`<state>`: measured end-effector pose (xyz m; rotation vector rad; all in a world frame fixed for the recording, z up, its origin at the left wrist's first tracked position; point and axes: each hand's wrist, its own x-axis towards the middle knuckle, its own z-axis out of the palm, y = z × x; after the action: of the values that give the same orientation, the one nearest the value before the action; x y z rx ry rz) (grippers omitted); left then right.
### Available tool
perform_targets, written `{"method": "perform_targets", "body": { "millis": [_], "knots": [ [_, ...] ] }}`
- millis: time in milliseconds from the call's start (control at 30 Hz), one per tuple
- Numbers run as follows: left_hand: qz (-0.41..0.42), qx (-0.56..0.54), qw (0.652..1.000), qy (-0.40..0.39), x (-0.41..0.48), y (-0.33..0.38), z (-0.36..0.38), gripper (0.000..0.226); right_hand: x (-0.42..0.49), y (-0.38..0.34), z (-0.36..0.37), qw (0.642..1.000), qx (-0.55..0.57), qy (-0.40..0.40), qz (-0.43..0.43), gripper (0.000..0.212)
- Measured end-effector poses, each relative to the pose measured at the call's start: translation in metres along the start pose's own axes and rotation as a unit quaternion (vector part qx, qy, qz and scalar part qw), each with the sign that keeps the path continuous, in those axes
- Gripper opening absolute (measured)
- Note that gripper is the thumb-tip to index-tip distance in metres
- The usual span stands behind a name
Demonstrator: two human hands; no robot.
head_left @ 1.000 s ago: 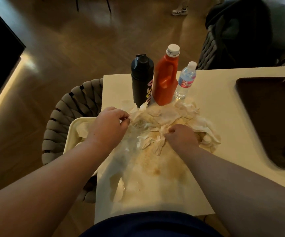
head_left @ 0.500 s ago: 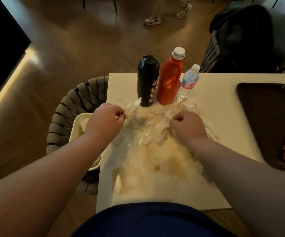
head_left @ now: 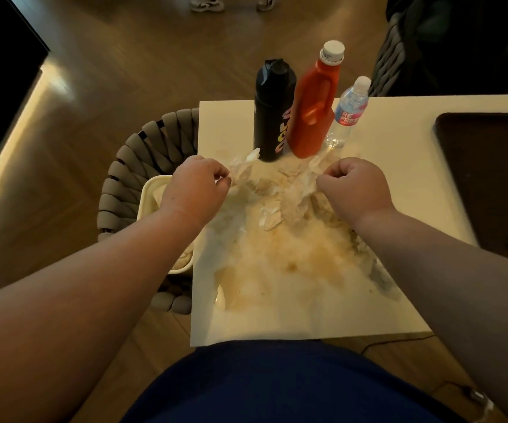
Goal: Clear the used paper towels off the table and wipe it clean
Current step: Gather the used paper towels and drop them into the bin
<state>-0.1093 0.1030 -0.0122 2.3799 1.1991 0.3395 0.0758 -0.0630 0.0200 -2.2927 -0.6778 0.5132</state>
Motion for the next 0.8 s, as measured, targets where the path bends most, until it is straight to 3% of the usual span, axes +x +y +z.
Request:
{"method": "perform_targets", "body": {
  "millis": [433,567,700,800],
  "knots": [
    [-0.175,-0.003,0.985,0.003,-0.023,-0.118,-0.023,0.019,-0.027,-0.035,0.03,0.998,0.027,-0.046,-0.031,0.005],
    [-0.201,0.031,0.978,-0.048,-0.021,-0.14,-0.01,0.023,-0.035,-0.039,0.048,0.997,0.024,-0.064,-0.023,0.006],
    [-0.233,0.006,0.958,-0.169,-0.025,-0.152,0.008,0.047,-0.042,-0.039,0.06,0.997,0.015,-0.069,-0.025,0.008],
    [-0.235,-0.015,0.961,-0.147,-0.03,-0.161,0.015,0.048,-0.047,-0.037,0.069,0.996,0.004,-0.083,-0.023,0.008]
  ]
}}
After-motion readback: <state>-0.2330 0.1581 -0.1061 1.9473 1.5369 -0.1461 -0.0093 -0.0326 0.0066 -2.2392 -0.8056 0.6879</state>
